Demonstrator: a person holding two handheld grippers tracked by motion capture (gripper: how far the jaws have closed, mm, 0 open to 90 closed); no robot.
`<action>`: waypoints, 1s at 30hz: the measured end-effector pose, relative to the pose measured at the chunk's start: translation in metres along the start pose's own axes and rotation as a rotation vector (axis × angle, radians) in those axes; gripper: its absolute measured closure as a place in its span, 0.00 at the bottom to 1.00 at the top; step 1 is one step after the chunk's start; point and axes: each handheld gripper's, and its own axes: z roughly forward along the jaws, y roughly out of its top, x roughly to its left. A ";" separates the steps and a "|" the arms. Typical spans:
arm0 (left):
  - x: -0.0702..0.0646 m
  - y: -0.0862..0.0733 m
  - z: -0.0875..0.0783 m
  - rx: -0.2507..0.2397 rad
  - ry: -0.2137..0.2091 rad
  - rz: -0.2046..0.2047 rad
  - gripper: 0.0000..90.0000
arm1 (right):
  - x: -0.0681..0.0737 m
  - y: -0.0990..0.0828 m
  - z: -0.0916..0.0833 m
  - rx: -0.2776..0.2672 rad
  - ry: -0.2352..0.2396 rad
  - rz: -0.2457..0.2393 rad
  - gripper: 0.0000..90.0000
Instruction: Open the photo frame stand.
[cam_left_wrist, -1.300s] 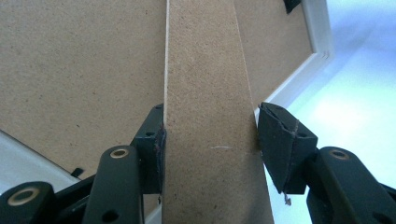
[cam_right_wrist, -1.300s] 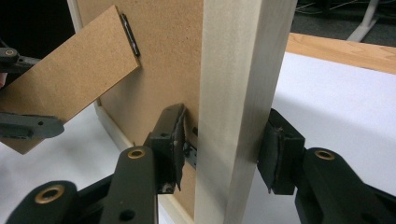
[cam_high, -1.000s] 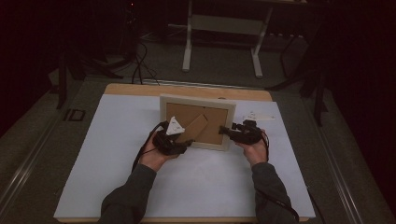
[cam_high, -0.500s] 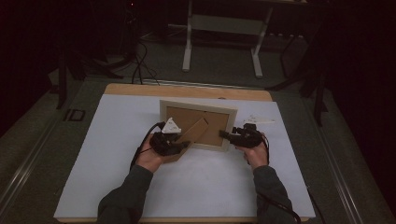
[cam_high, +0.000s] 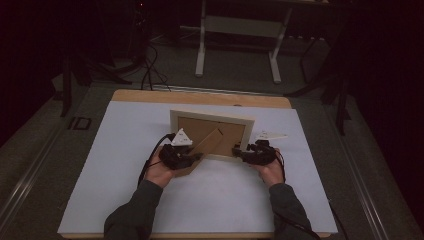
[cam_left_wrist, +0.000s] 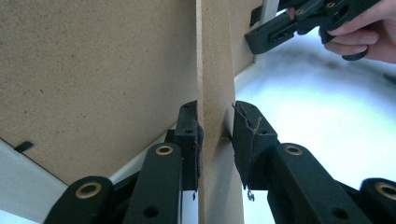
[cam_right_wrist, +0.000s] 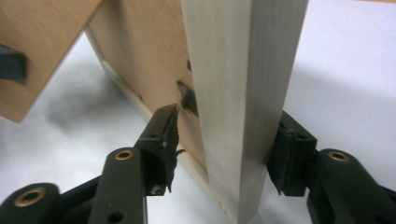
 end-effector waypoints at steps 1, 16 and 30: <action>0.000 0.000 0.000 -0.003 -0.003 0.004 0.82 | 0.000 -0.001 0.000 0.002 -0.002 -0.001 0.55; -0.002 0.000 0.002 -0.042 0.016 0.026 0.84 | 0.007 0.001 0.002 -0.012 -0.118 -0.080 0.61; -0.008 -0.006 0.002 -0.020 0.044 0.050 0.83 | 0.005 -0.004 -0.002 -0.043 -0.114 -0.009 0.60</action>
